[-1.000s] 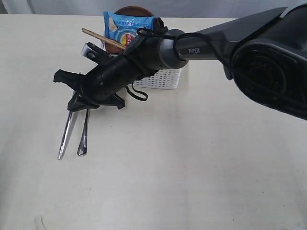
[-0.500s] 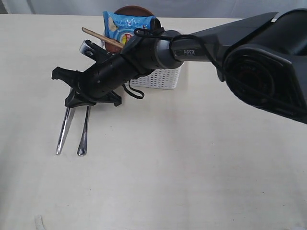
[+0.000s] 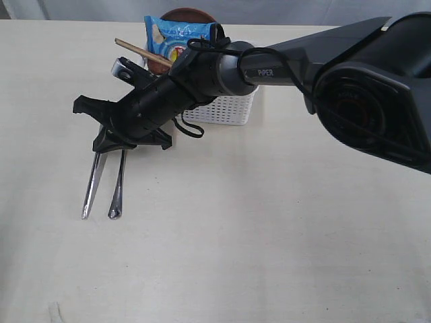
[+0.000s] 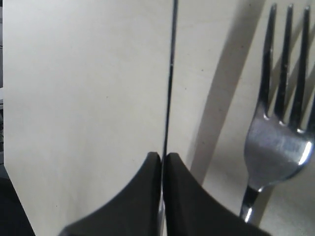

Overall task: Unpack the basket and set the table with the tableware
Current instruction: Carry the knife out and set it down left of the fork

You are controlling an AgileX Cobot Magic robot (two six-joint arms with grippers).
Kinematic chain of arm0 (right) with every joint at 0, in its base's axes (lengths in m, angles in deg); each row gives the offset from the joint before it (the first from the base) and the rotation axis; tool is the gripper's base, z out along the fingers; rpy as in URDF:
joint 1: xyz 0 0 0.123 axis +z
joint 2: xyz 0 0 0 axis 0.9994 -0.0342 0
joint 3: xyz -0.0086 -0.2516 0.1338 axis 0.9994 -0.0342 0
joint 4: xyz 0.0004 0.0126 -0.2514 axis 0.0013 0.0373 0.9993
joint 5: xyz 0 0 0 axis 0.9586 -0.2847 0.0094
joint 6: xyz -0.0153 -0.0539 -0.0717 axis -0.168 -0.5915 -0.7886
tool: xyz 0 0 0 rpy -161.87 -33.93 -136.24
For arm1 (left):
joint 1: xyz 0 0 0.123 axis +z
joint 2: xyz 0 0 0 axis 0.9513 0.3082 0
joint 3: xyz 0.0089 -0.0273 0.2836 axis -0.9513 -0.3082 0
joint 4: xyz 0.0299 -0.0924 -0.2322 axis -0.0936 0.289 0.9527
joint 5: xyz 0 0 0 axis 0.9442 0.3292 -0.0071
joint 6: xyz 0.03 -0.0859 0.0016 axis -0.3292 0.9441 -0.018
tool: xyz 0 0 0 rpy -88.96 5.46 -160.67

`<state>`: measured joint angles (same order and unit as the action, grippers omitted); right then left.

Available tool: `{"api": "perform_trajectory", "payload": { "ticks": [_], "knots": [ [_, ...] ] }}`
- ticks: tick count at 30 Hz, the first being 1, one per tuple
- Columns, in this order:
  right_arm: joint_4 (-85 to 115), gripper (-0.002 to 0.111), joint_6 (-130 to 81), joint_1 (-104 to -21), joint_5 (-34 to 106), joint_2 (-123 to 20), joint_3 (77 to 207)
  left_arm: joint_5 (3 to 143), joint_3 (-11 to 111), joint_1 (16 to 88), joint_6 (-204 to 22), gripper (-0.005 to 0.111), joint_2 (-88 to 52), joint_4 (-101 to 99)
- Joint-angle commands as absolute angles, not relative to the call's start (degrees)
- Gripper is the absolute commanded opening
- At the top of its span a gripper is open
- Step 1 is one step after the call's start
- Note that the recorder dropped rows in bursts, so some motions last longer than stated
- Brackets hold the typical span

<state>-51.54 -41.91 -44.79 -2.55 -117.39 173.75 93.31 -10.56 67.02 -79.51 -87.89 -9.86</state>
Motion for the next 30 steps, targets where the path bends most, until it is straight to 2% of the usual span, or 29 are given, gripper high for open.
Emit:
{"api": "perform_trajectory", "payload": {
  "ticks": [1, 28, 30],
  "knots": [
    [-50.4, 0.0, -40.02, -45.07, -2.35, -118.22, 173.28, 93.28, -10.69, 66.7, -79.38, 0.0, -88.0, -10.16],
    [-46.69, 0.0, -36.59, -45.07, -2.21, -118.22, 173.28, 93.28, -10.69, 66.7, -79.38, 0.0, -88.0, -10.16],
    [-46.69, 0.005, -36.08, -45.07, -2.21, -118.22, 173.28, 93.28, -10.69, 66.7, -79.38, 0.0, -88.0, -10.16]
  ]
}}
